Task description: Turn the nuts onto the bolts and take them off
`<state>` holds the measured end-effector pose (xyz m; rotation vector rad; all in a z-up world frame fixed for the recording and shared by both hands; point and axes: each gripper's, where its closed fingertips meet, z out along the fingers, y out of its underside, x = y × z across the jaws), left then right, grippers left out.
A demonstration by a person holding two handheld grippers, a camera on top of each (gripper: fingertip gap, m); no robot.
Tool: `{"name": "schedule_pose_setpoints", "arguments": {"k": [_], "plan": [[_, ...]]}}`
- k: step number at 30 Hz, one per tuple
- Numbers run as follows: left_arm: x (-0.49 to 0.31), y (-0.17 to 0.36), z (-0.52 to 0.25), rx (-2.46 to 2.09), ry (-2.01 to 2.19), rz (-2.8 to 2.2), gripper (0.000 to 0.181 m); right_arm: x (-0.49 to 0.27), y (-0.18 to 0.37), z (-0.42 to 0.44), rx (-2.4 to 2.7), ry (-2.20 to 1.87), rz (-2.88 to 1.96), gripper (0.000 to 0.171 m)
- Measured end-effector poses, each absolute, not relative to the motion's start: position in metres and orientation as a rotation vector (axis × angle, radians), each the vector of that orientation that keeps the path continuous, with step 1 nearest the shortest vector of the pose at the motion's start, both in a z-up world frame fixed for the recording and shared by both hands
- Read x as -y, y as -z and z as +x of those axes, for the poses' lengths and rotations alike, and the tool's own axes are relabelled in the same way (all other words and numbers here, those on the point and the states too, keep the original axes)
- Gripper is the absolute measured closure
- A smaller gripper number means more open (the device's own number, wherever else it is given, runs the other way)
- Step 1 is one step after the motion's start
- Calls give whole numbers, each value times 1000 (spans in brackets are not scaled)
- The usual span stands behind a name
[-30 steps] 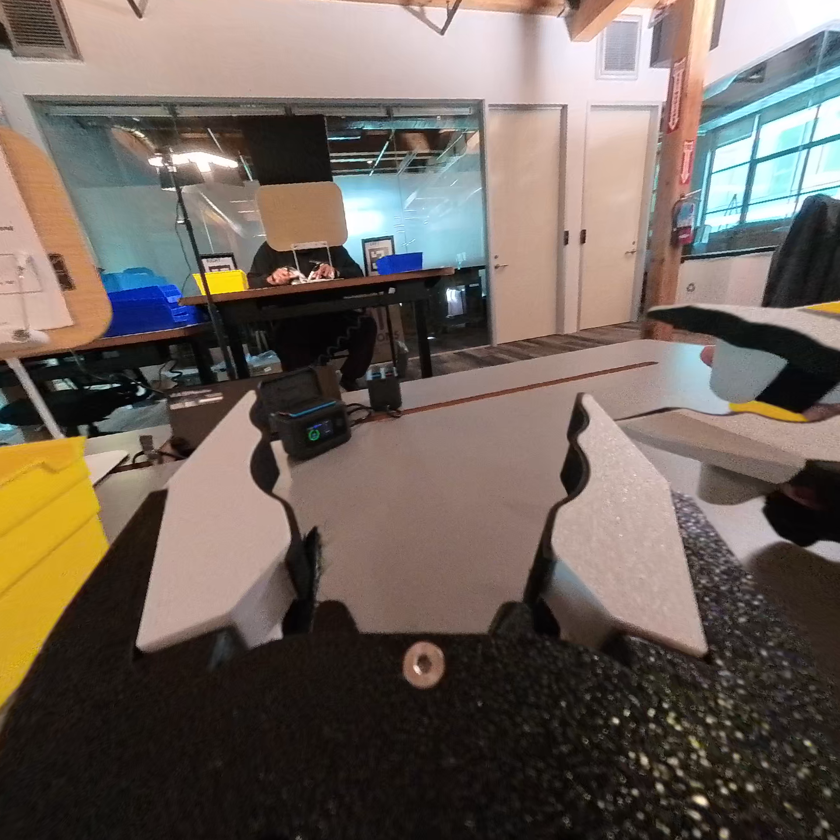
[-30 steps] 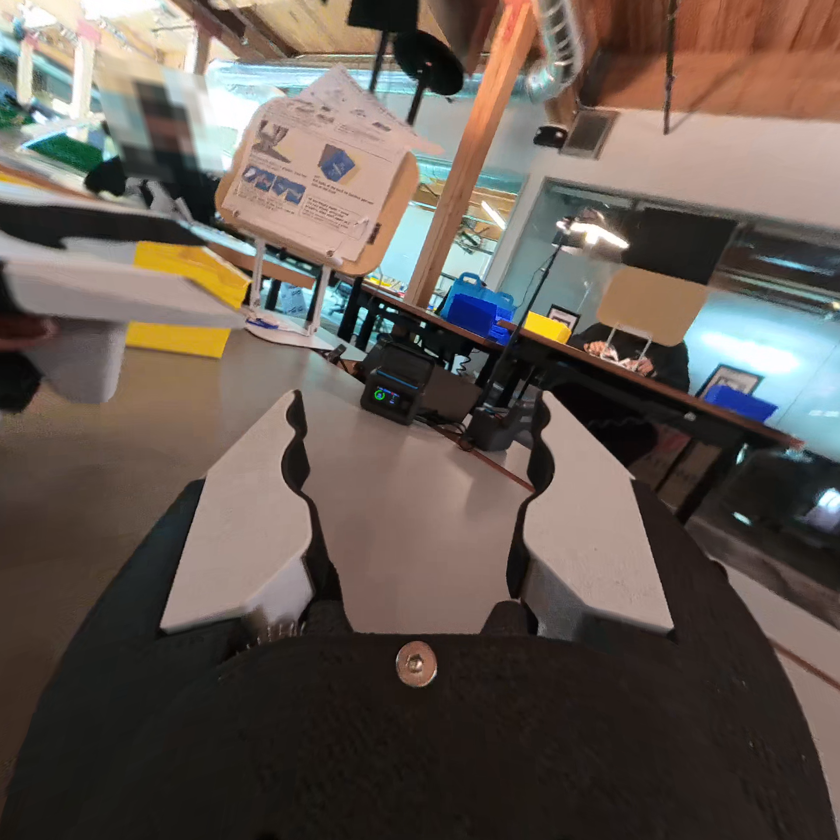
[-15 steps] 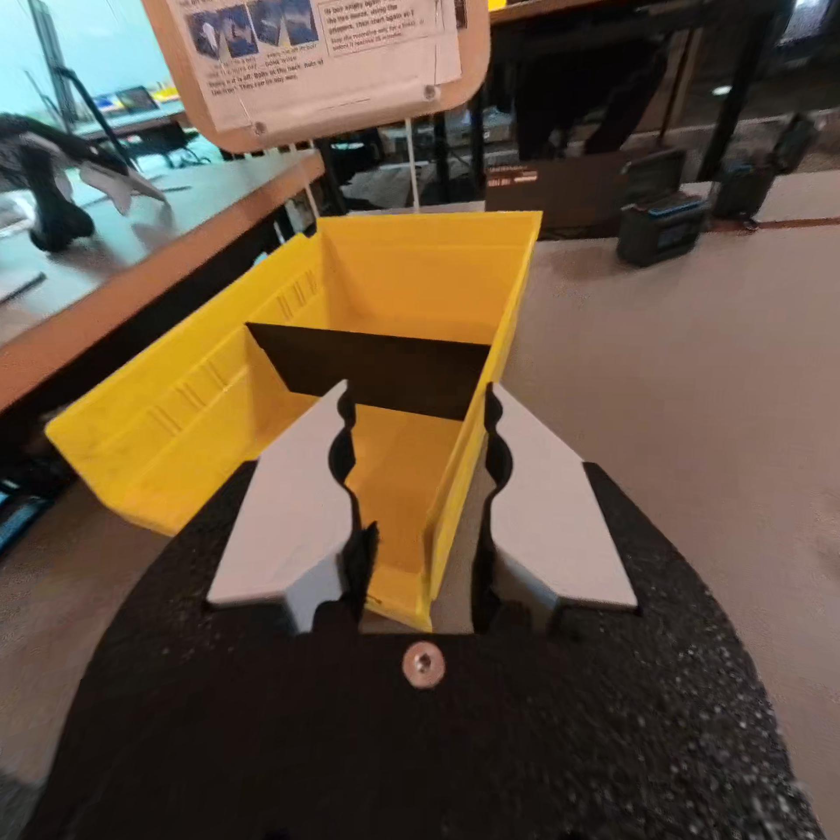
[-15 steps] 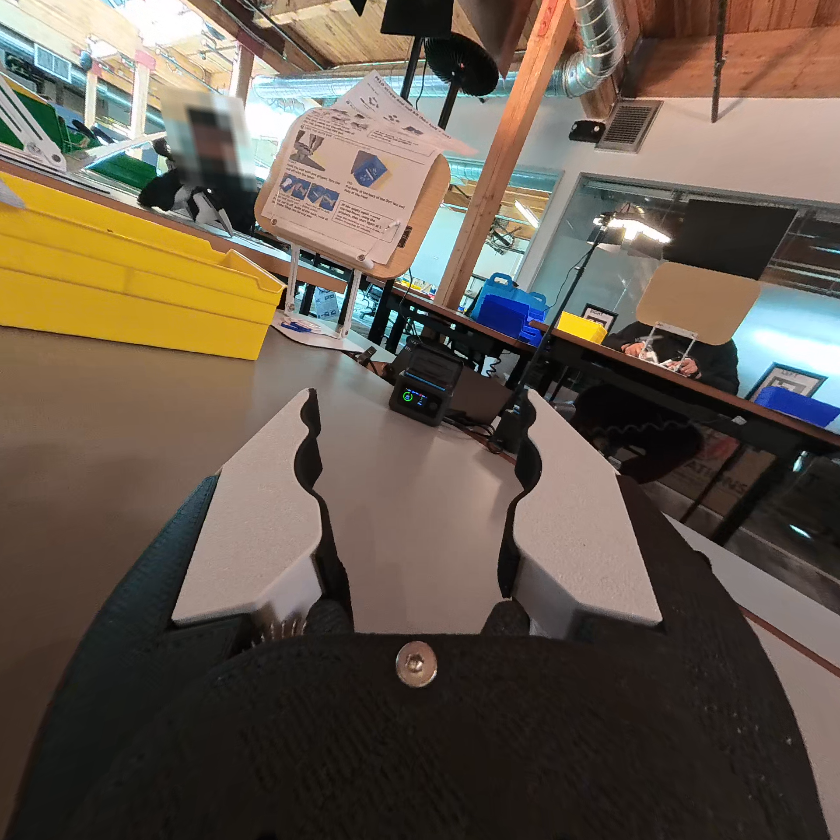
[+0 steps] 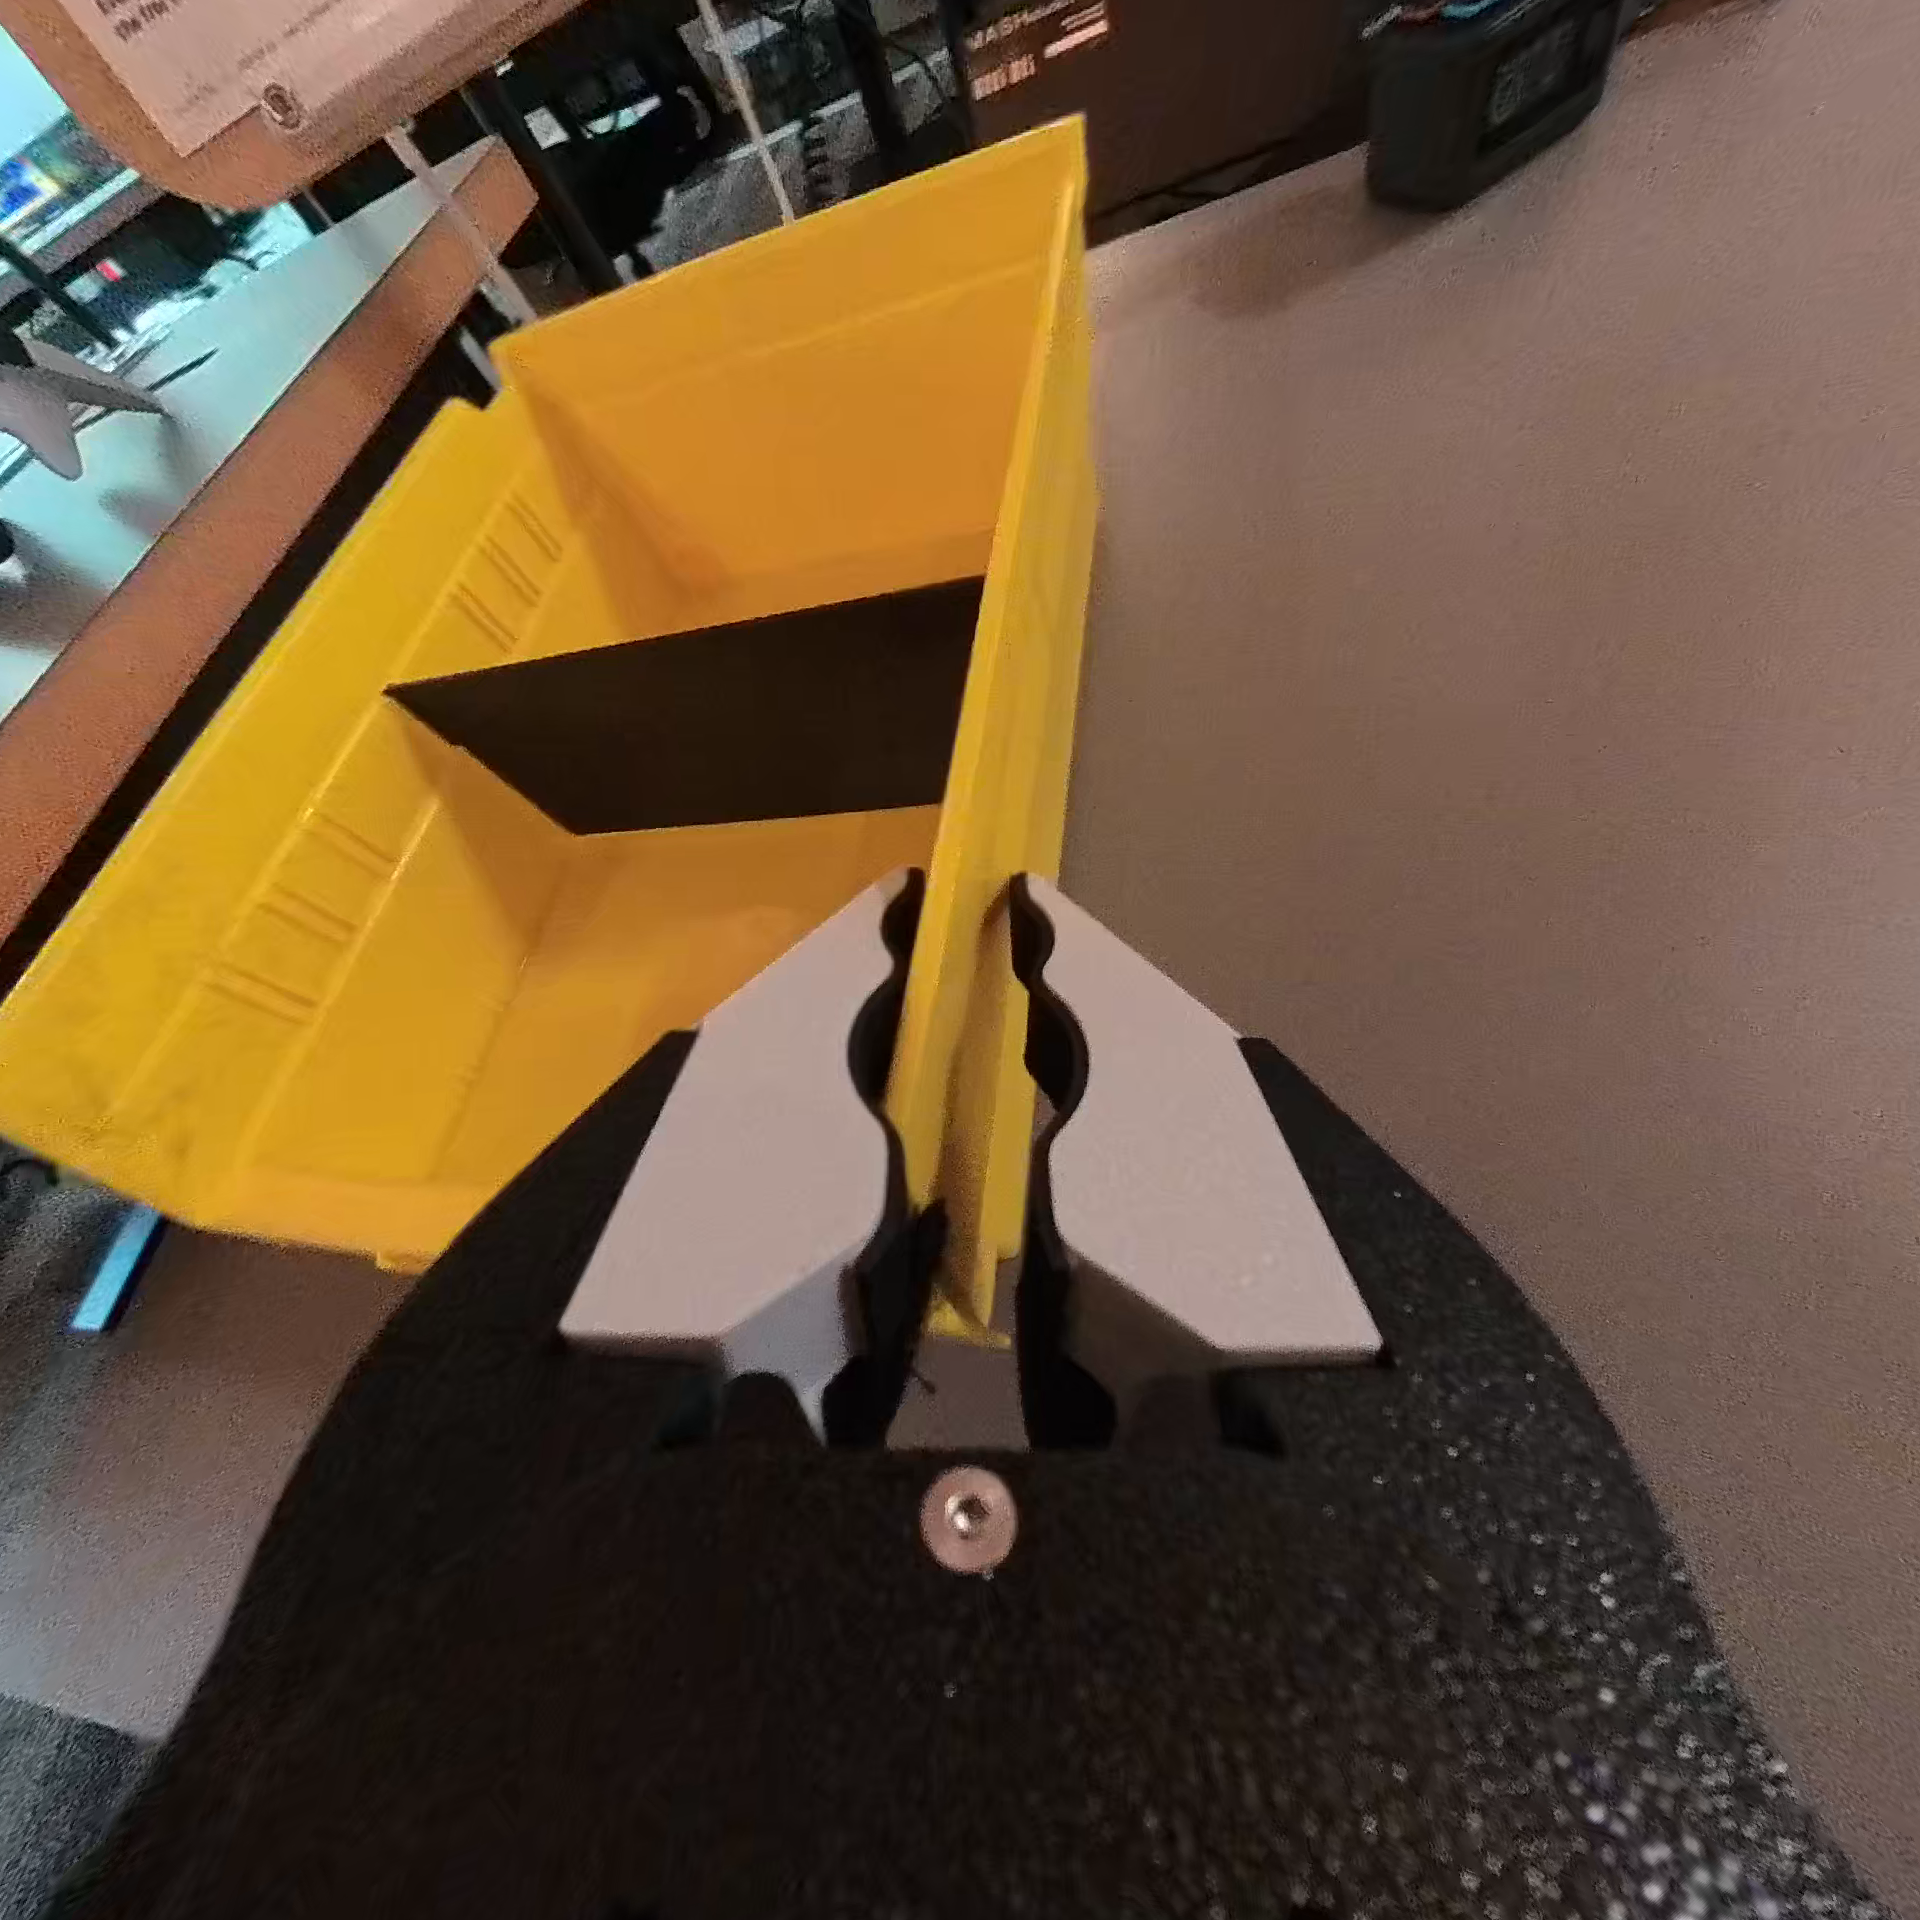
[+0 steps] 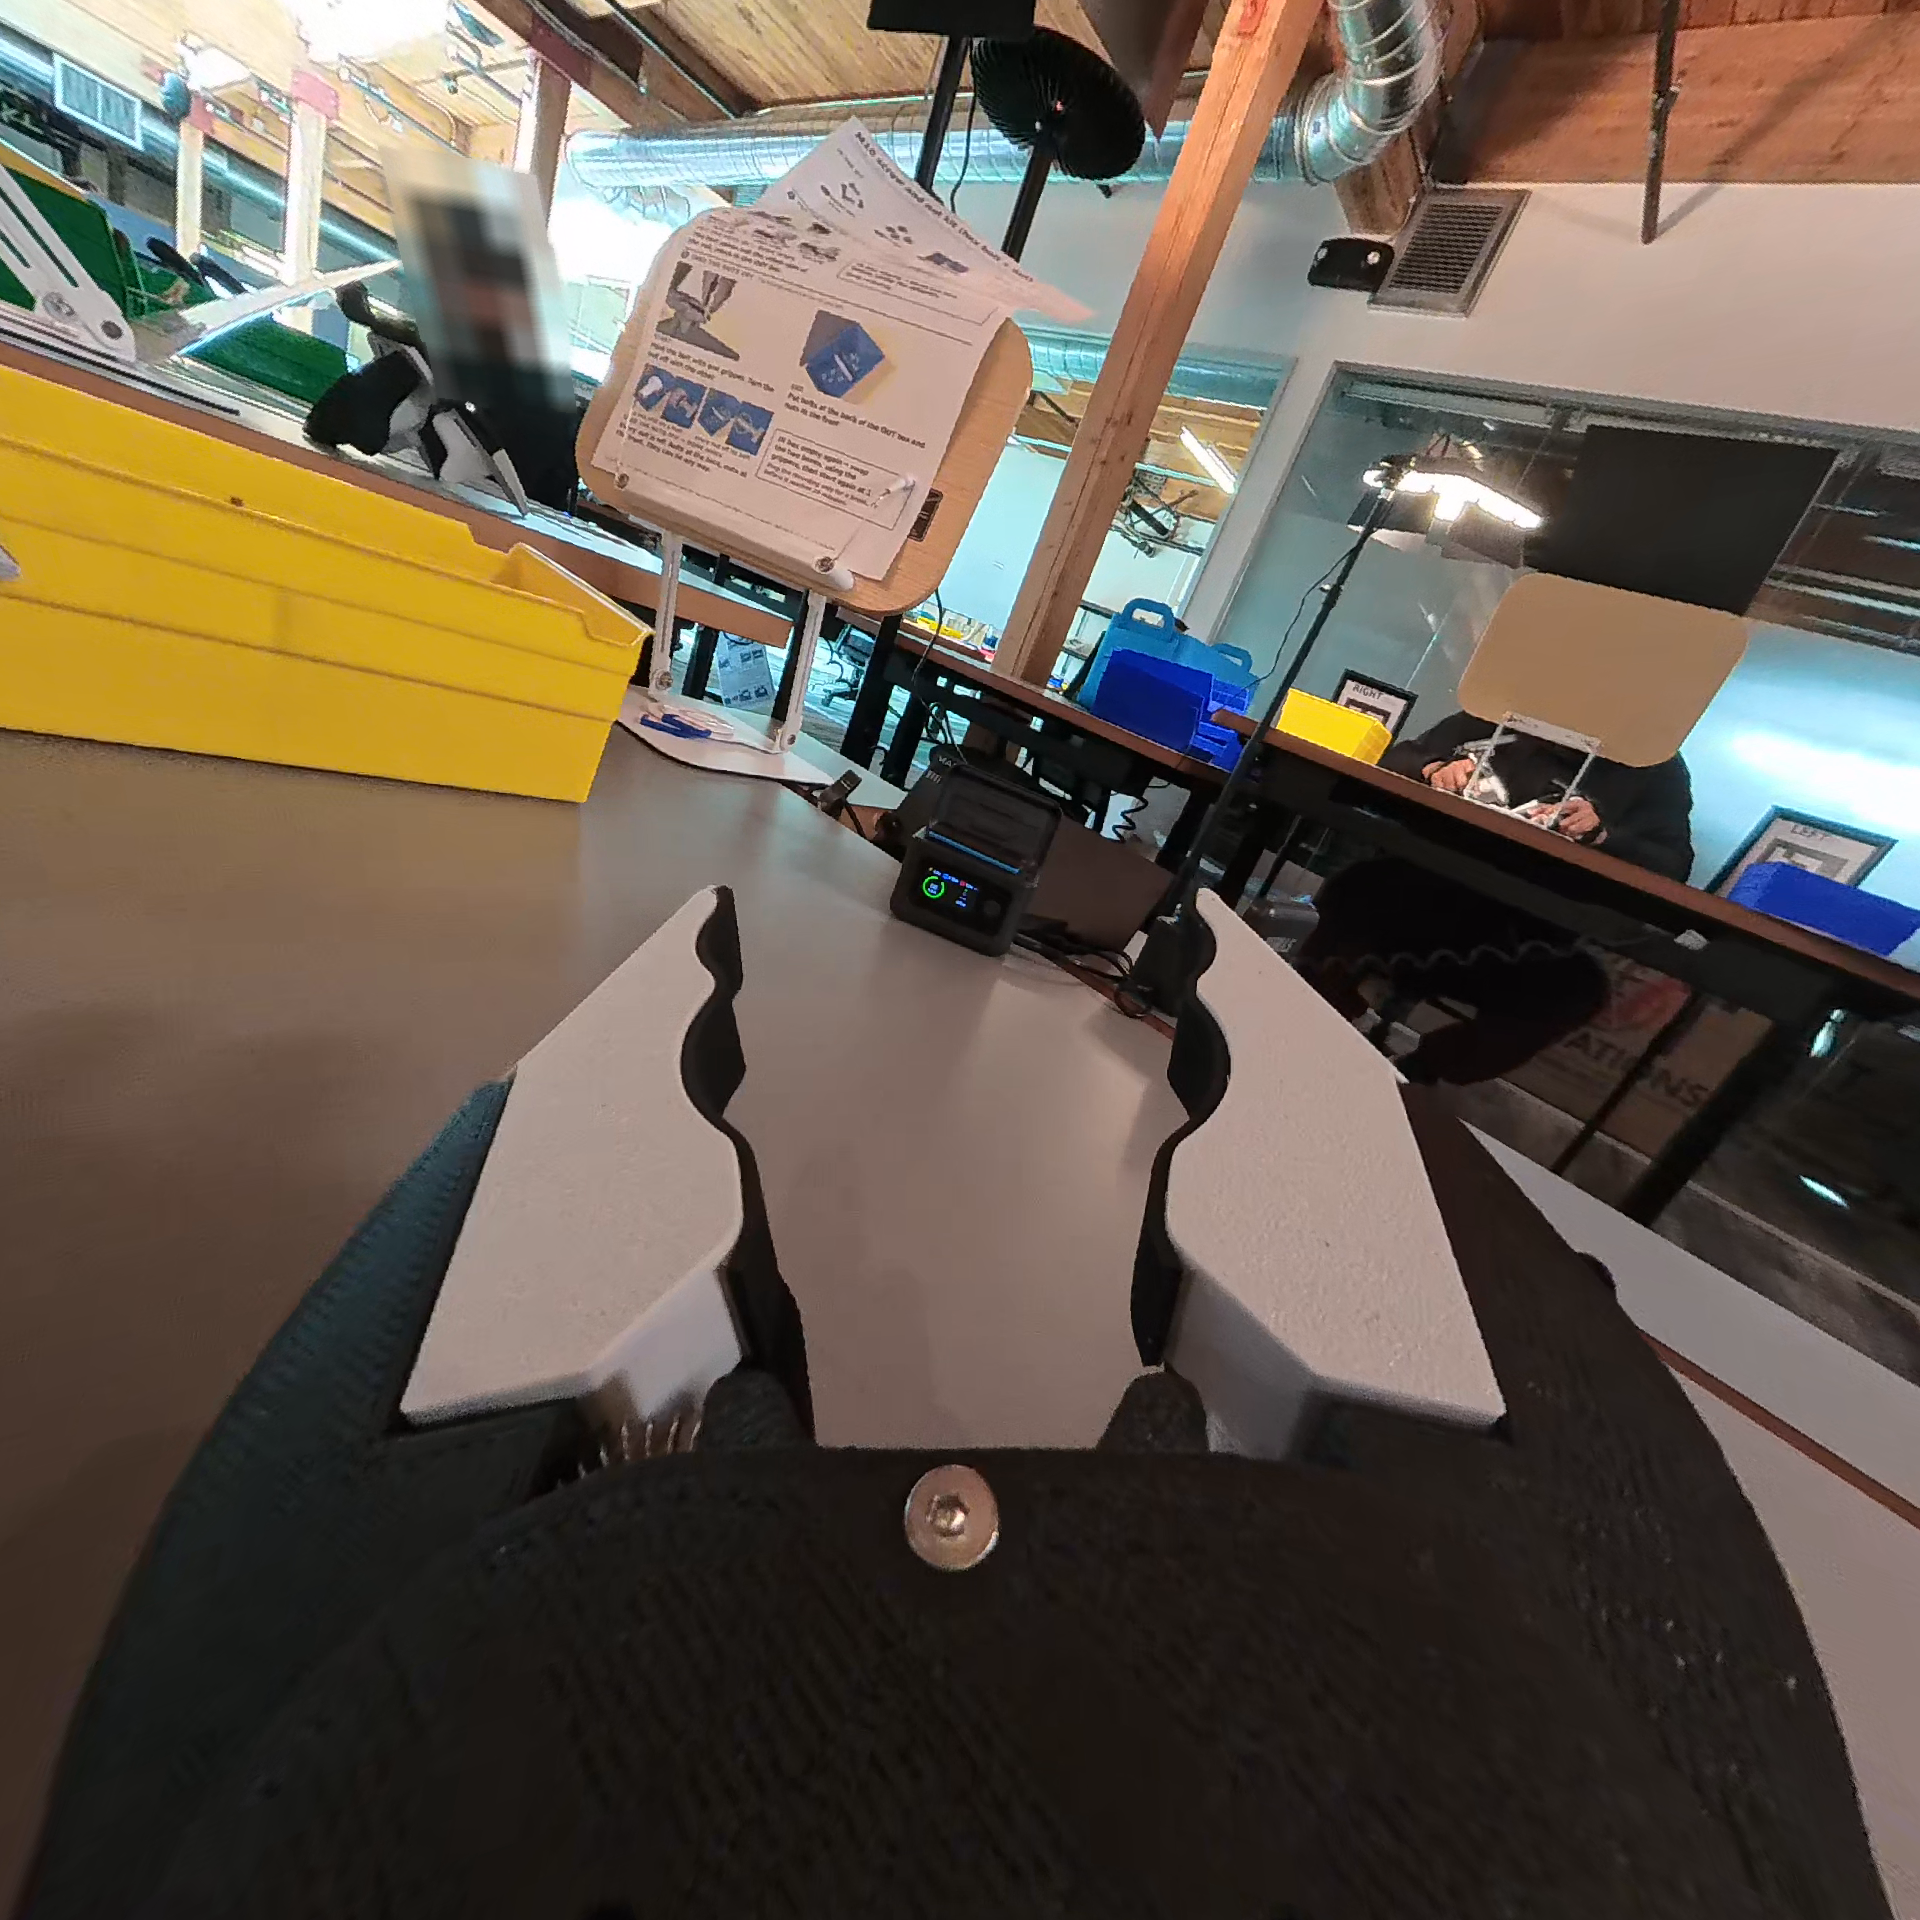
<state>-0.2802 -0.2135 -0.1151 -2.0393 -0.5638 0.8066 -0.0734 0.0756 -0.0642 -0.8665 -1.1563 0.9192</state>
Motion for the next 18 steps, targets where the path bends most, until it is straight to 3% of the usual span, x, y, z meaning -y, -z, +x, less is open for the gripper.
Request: {"name": "schedule_pose_setpoints", "arguments": {"k": [3, 18], "plan": [[201, 114, -272, 498, -808, -2013, 178, -75, 64, -73, 1158, -918, -868, 88], [187, 109, -234, 158, -1285, -1855, 178, -73, 62, -74, 1161, -932, -869, 91]]}}
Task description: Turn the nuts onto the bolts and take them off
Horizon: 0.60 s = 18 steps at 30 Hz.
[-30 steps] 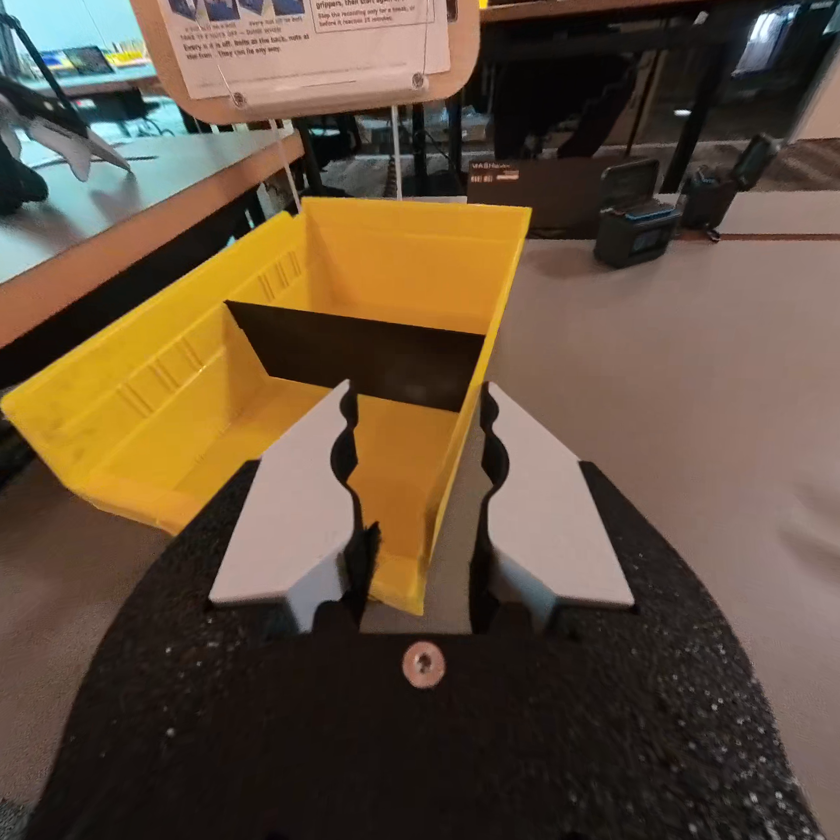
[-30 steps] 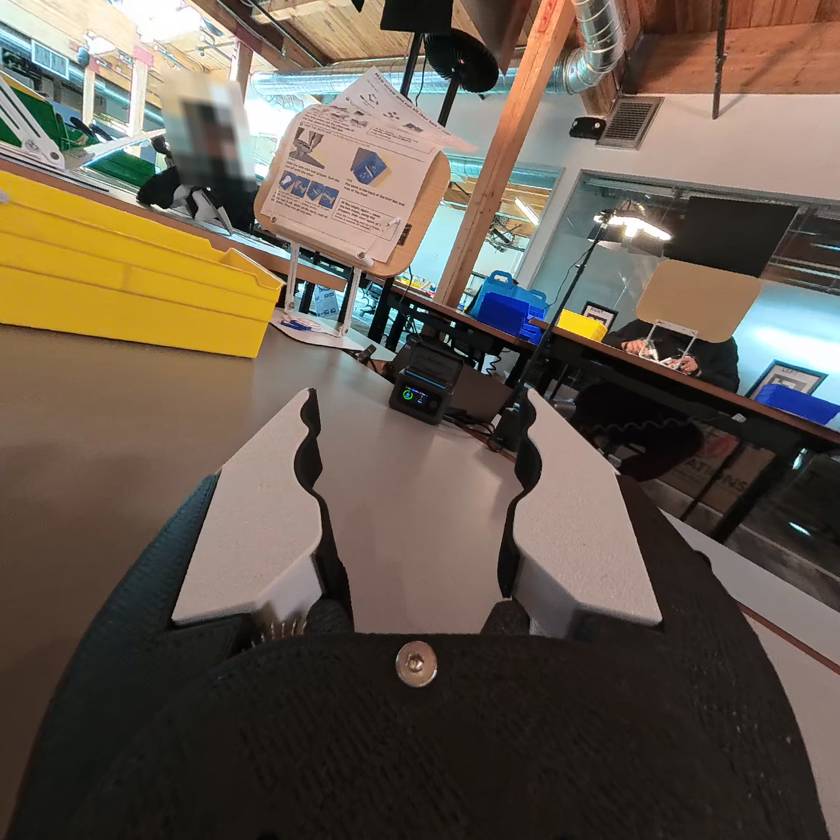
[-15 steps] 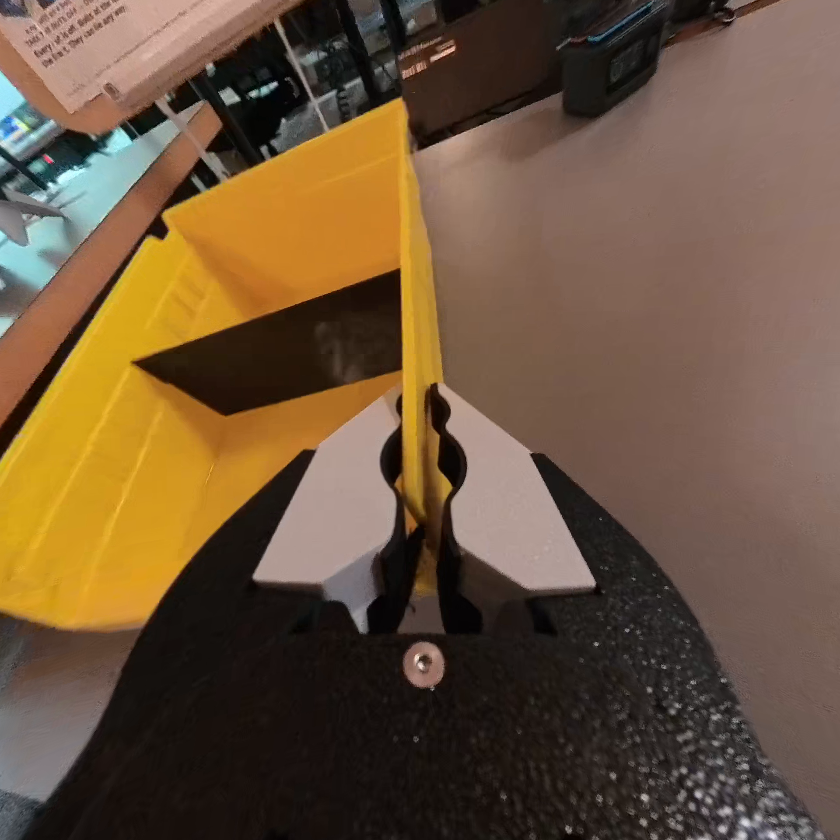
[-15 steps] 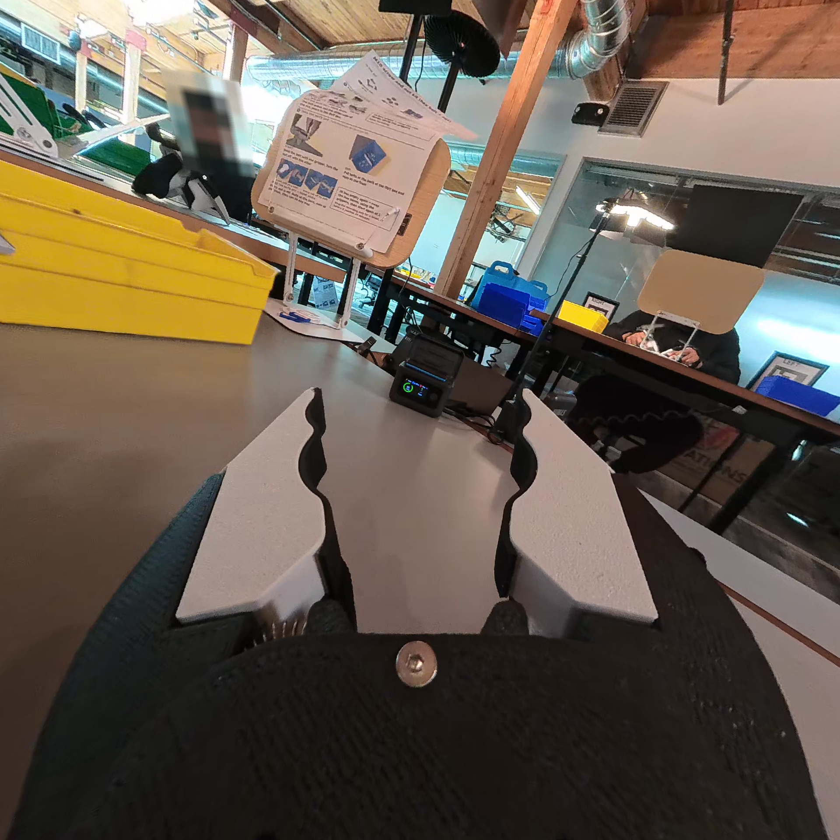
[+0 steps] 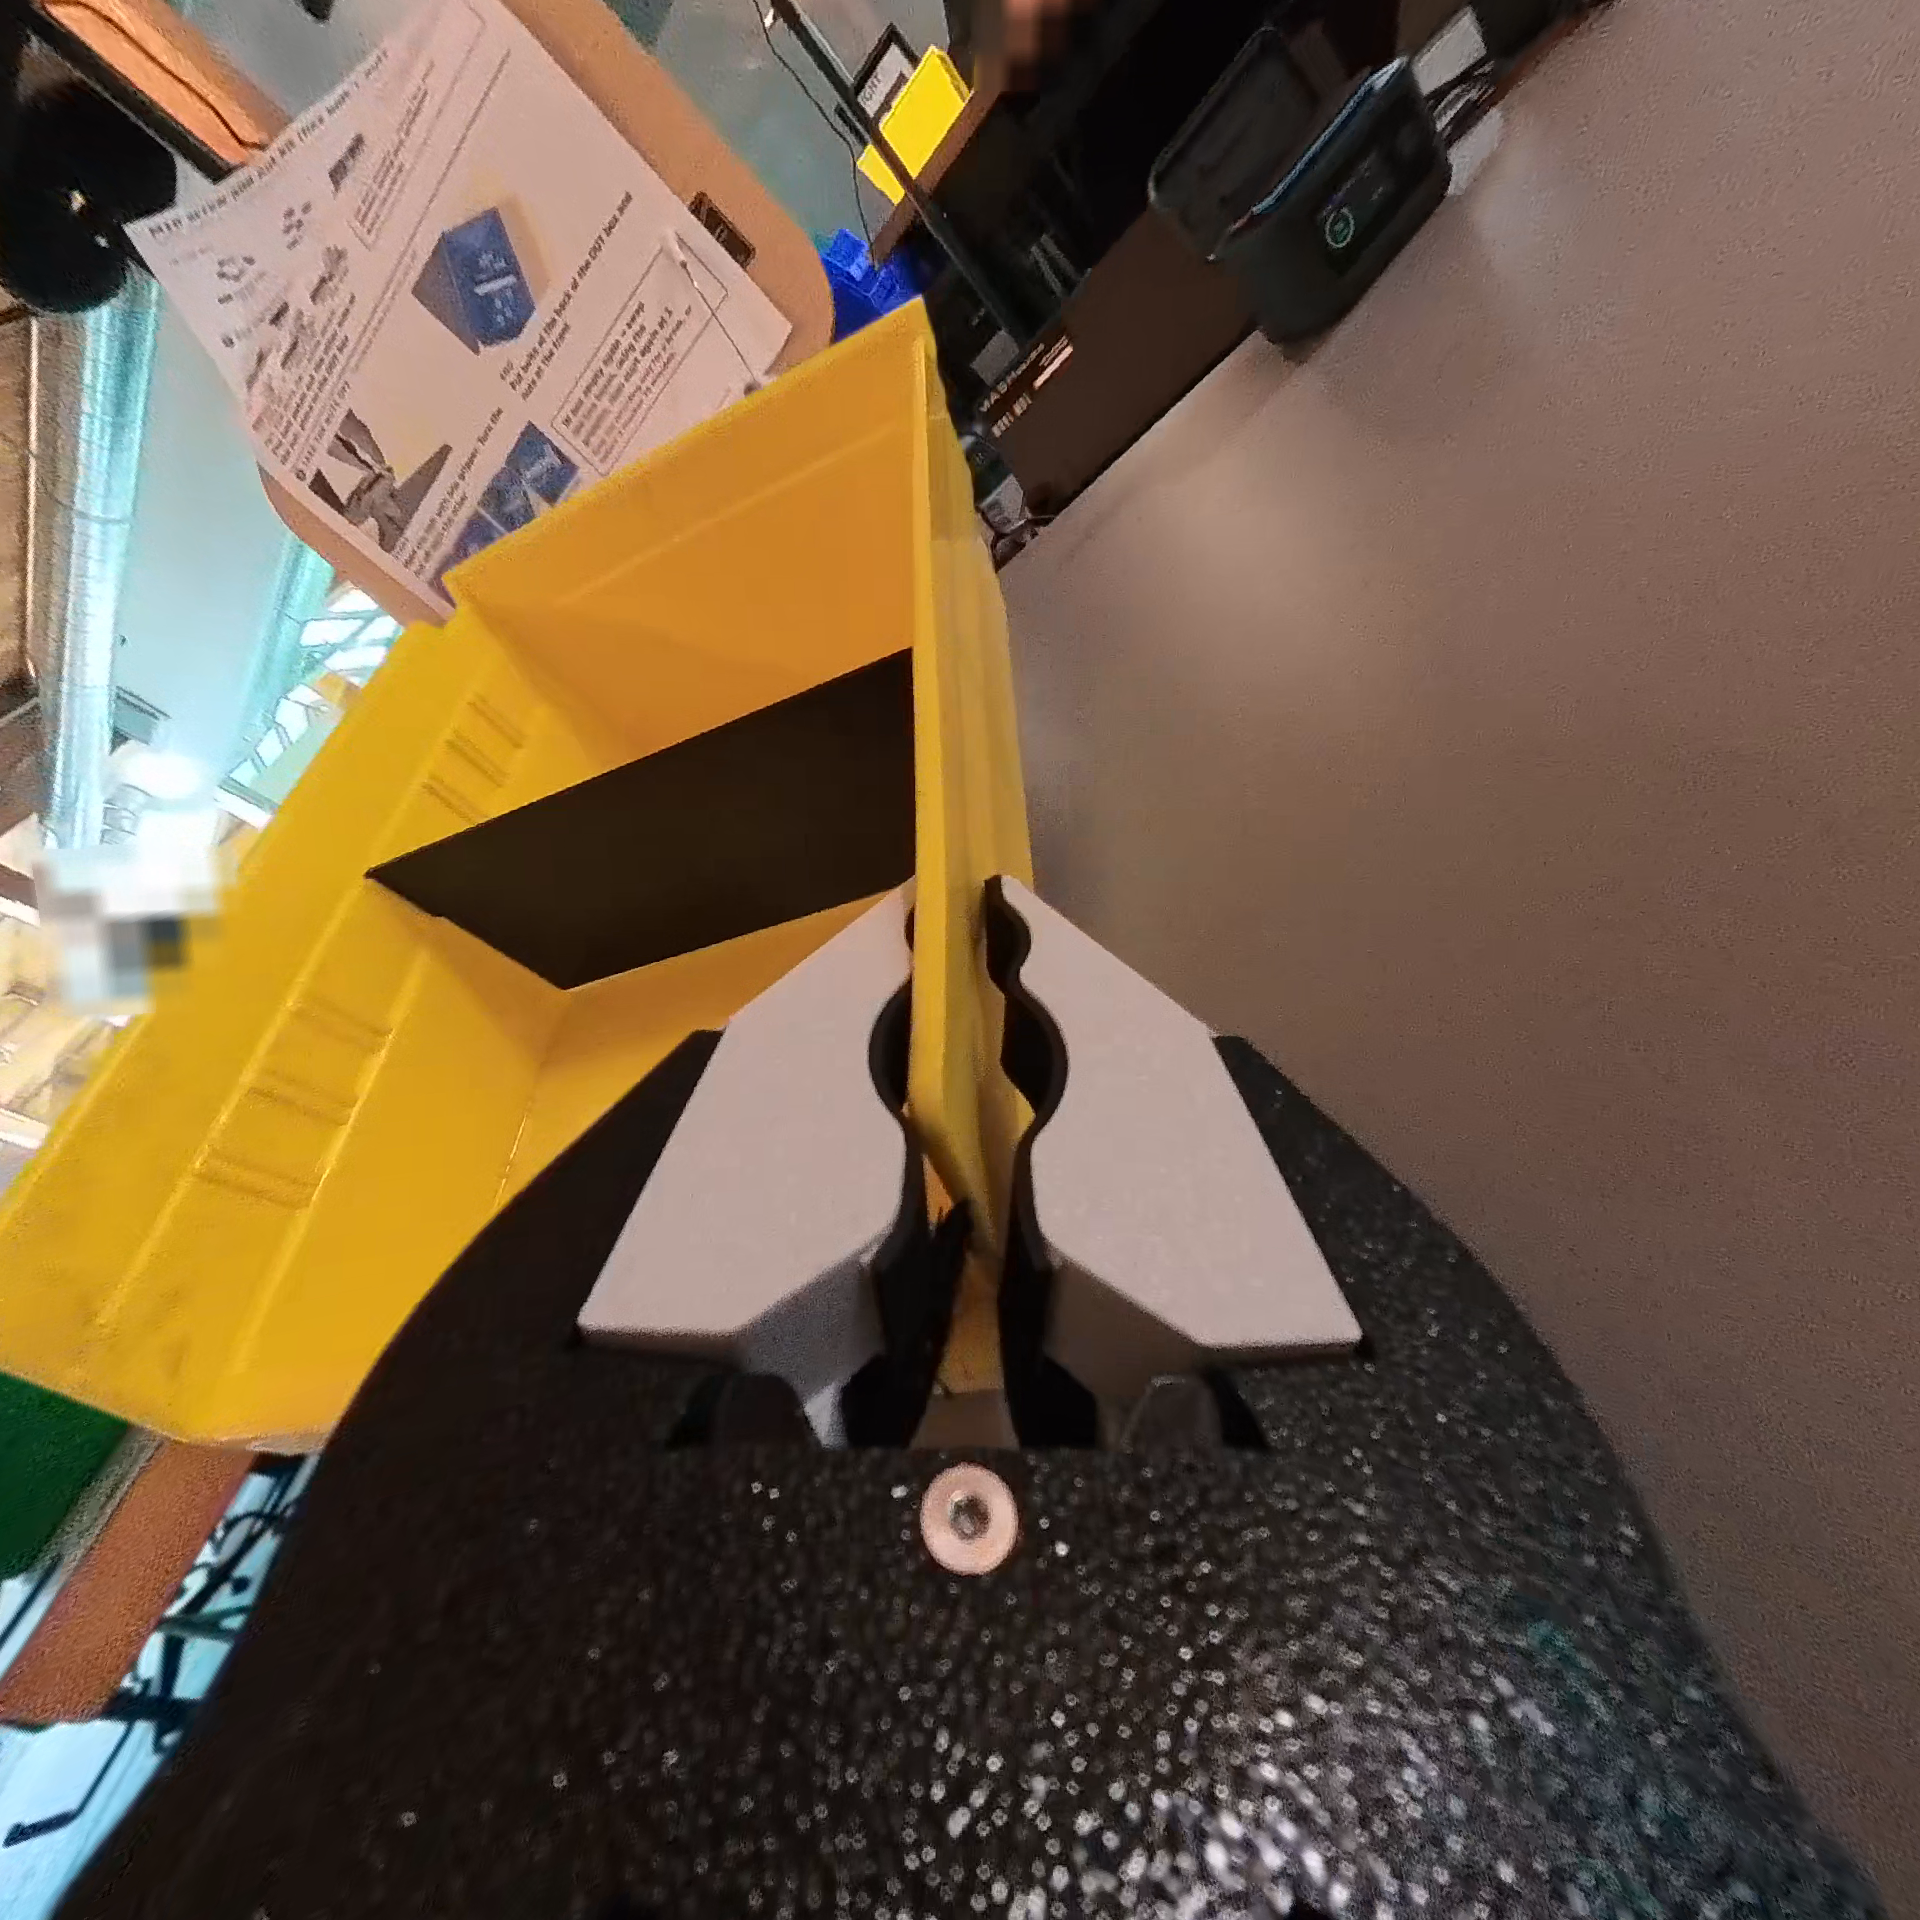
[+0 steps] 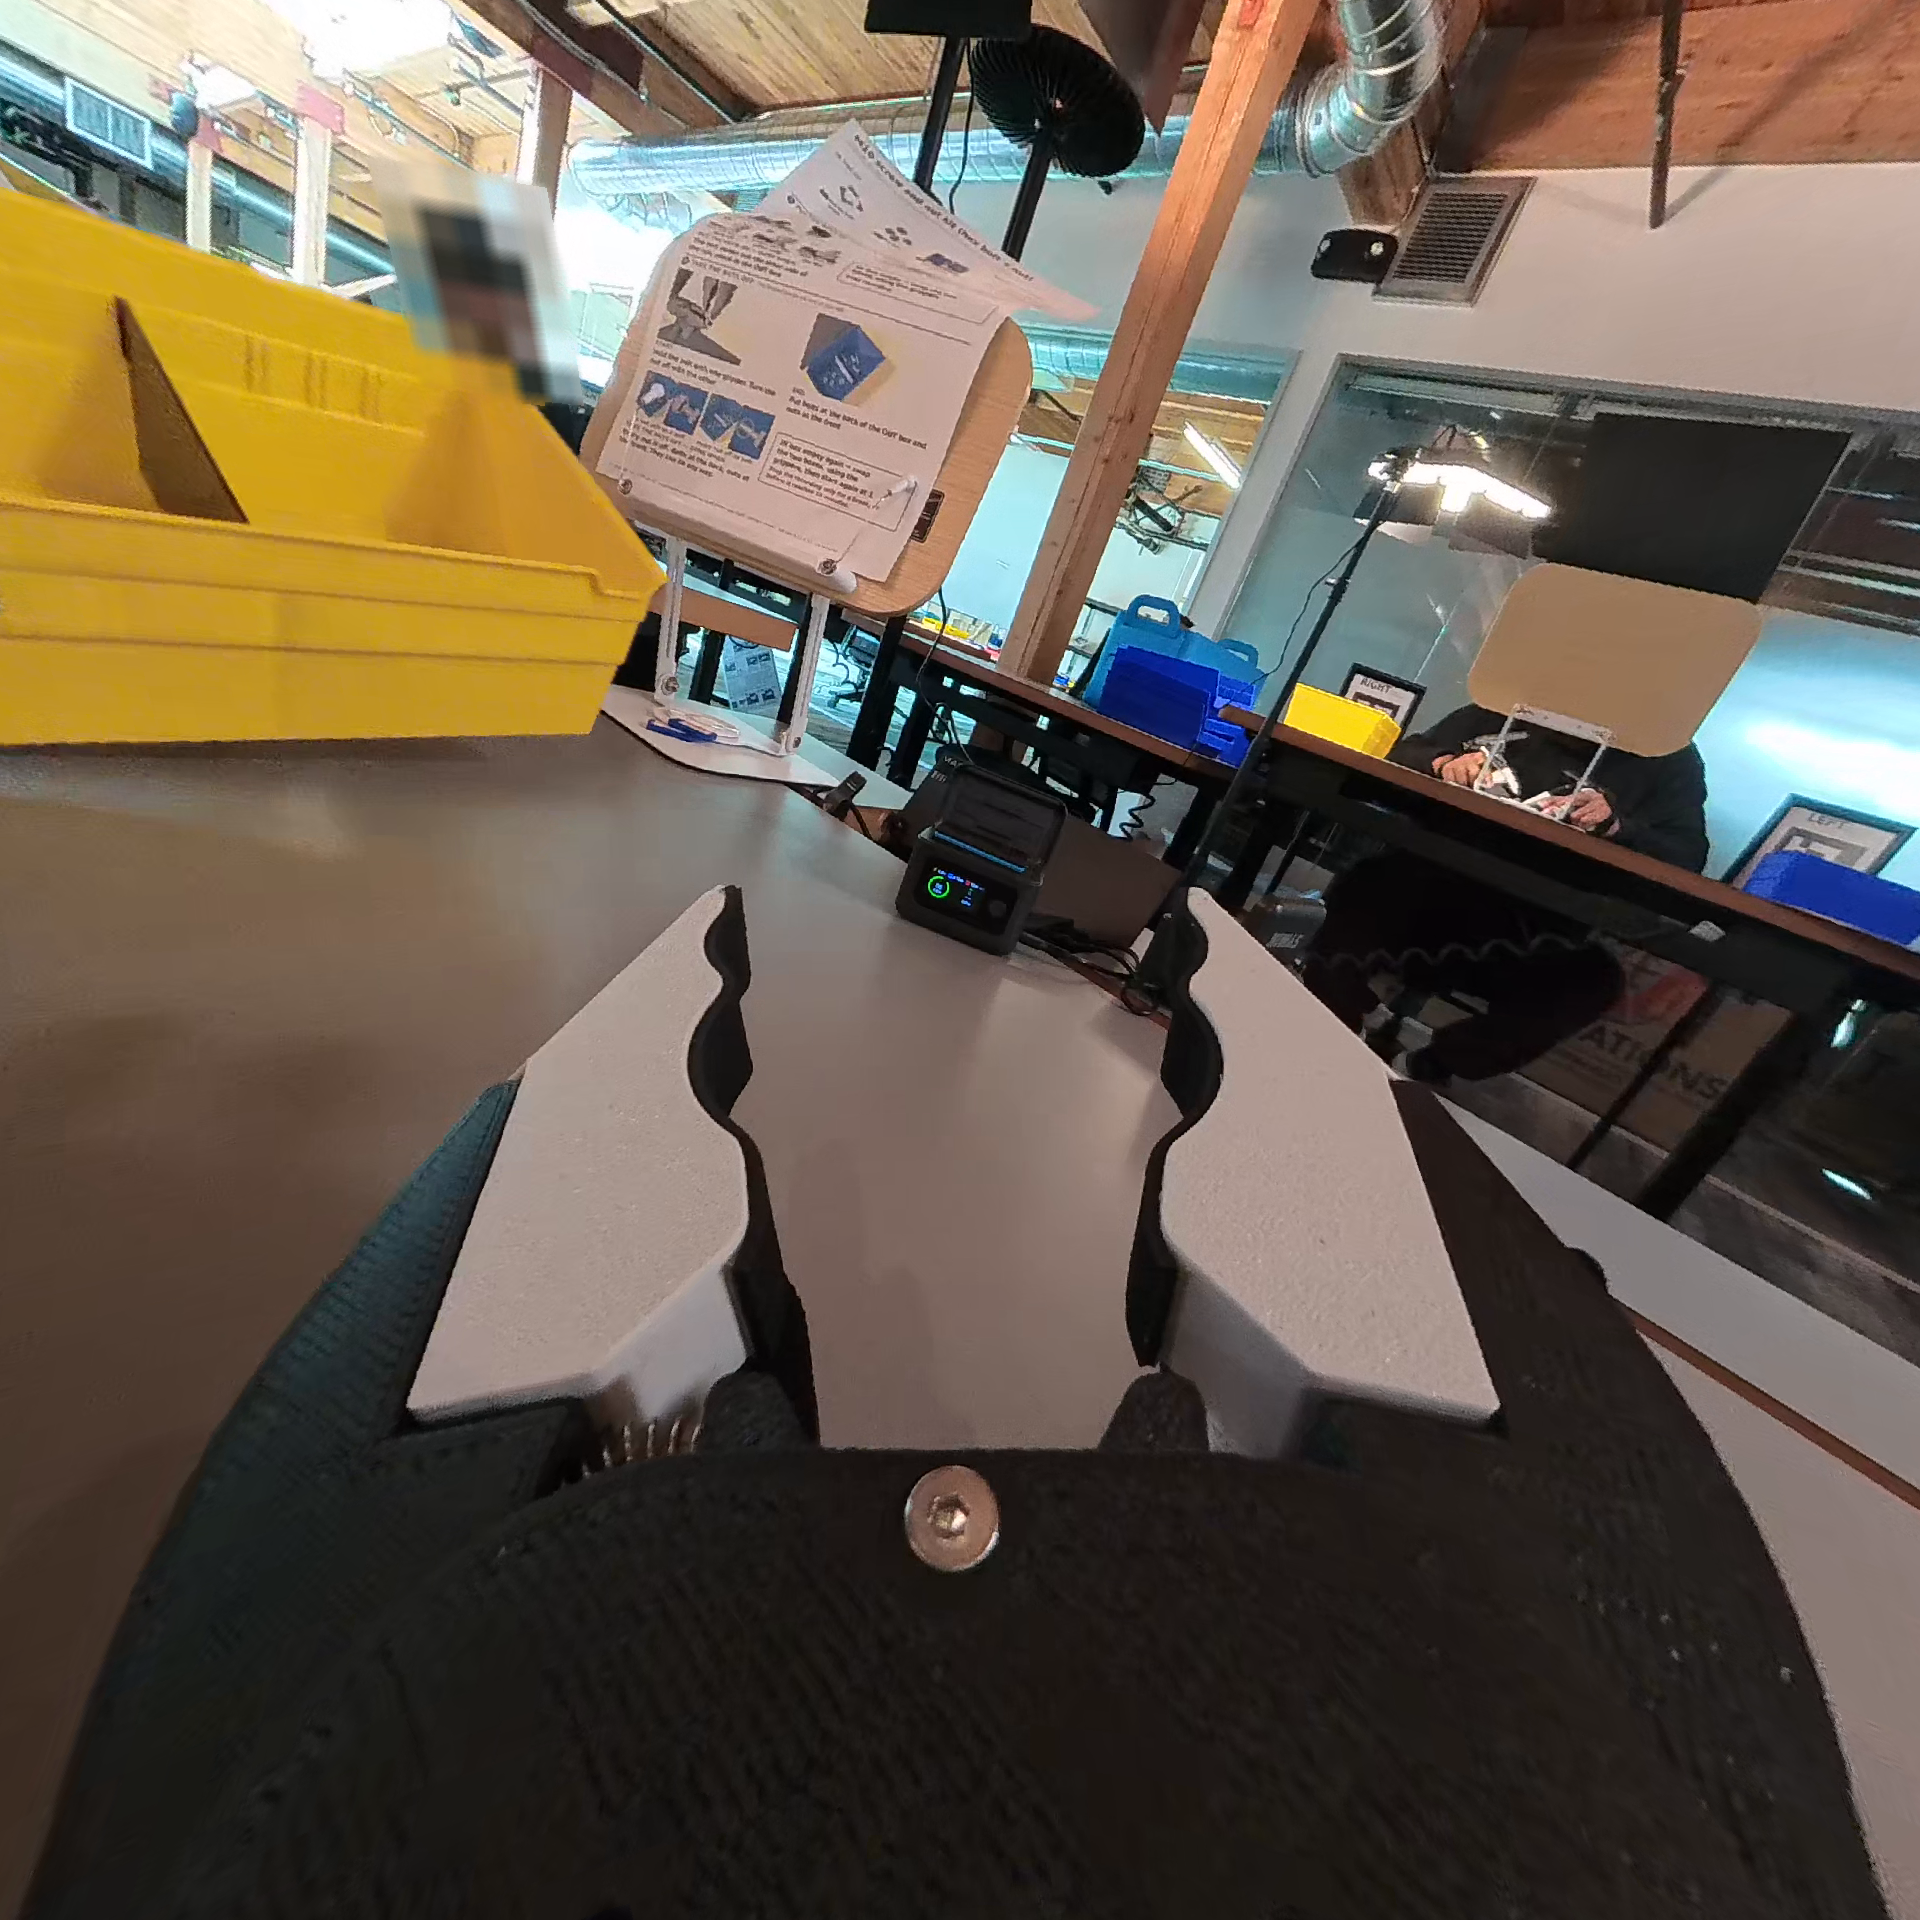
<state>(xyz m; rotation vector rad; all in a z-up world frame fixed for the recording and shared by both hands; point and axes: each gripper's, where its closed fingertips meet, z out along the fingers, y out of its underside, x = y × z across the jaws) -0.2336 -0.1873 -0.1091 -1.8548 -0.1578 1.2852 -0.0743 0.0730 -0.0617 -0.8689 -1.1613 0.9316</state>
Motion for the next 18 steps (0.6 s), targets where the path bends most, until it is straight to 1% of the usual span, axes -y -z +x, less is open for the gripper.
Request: {"name": "schedule_pose_setpoints", "arguments": {"k": [5, 8, 11, 13, 14, 16, 18], "plan": [[180, 100, -227, 97, -1330, -1811, 178, -74, 63, -74, 1167, -917, -886, 93], [173, 95, -225, 121, -1274, -1789, 178, -79, 58, -71, 1148, -936, -1030, 95], [168, 94, -223, 118, -1240, -1783, 178, -61, 11, -44, 1136, -1051, -1148, 94], [165, 94, -223, 125, -1220, -1782, 178, -64, -24, -12, 1173, -1037, -1158, 96], [164, 94, -224, 132, -1204, -1781, 178, -81, -39, 9, 1163, -982, -1181, 99], [163, 93, -225, 149, -1160, -1784, 178, -141, -53, 63, 1069, -799, -1293, 99], [162, 91, -225, 163, -1118, -1777, 177, -213, -36, 135, 981, -543, -1513, 99]]}}
